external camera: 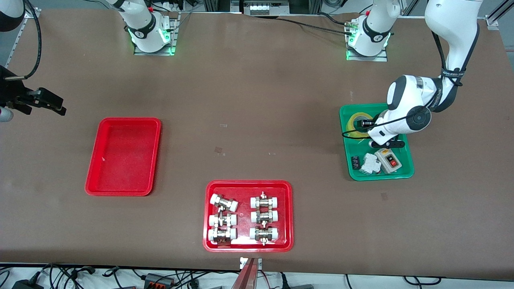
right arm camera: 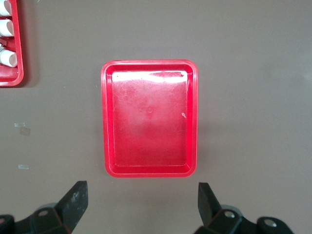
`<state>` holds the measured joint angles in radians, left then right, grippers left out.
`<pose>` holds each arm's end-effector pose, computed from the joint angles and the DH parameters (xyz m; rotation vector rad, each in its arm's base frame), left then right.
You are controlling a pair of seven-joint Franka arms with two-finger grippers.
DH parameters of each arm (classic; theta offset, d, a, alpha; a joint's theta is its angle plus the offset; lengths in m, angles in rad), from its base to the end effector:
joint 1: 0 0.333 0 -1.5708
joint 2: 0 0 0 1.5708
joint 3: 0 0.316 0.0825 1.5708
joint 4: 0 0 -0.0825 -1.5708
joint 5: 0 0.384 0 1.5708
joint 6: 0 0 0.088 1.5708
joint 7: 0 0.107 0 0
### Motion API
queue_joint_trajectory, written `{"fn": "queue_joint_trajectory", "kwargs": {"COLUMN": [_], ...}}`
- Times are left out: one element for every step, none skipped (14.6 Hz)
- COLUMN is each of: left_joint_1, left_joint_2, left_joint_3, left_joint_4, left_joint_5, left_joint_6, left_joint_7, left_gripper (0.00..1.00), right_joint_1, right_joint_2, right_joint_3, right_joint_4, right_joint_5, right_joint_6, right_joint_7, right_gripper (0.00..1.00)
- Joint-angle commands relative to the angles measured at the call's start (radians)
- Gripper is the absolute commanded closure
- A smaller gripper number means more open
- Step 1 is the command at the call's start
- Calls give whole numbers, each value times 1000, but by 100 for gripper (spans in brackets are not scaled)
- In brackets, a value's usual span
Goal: Left arm passes tape to right arm into tray
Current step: 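Lower the left gripper and grasp the tape roll by its rim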
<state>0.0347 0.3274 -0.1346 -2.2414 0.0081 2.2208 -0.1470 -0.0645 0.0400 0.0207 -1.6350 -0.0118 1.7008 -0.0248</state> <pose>0.5011 -0.0522 0.1986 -3.0895 -0.0627 0.5416 0.5757 -0.0266 0.5829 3.1295 -0.0276 0.0398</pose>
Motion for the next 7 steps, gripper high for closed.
{"fn": "queue_joint_trajectory", "kwargs": {"left_joint_1": [19, 19, 21, 22, 24, 24, 24], "left_joint_2": [-21, -21, -24, -28, -42, -63, -83], "left_joint_3": [-8, -8, -8, -8, -8, -8, -10], "left_joint_4": [-23, -23, -23, -23, -21, -18, -11], "left_joint_5": [30, 30, 30, 30, 30, 30, 30], "left_joint_6": [19, 19, 19, 16, 8, -7, -39], "left_joint_7": [-13, -16, -16, -16, -16, -14, -17], "left_gripper": [55, 67, 79, 92, 99, 100, 100], "right_joint_1": [-6, -6, -6, -6, -6, -6, -5], "right_joint_2": [-8, -8, -8, -6, -6, -6, -8], "right_joint_3": [5, 5, 5, 5, 5, 5, 5], "right_joint_4": [-6, -6, -6, -6, -6, -6, -6], "right_joint_5": [-13, -13, -13, -13, -13, -13, -13], "right_joint_6": [-4, -4, -4, -6, -6, -6, -6], "right_joint_7": [0, 0, 0, 0, -1, -1, -1], "right_gripper": [0, 0, 0, 0, 0, 0, 0]}}
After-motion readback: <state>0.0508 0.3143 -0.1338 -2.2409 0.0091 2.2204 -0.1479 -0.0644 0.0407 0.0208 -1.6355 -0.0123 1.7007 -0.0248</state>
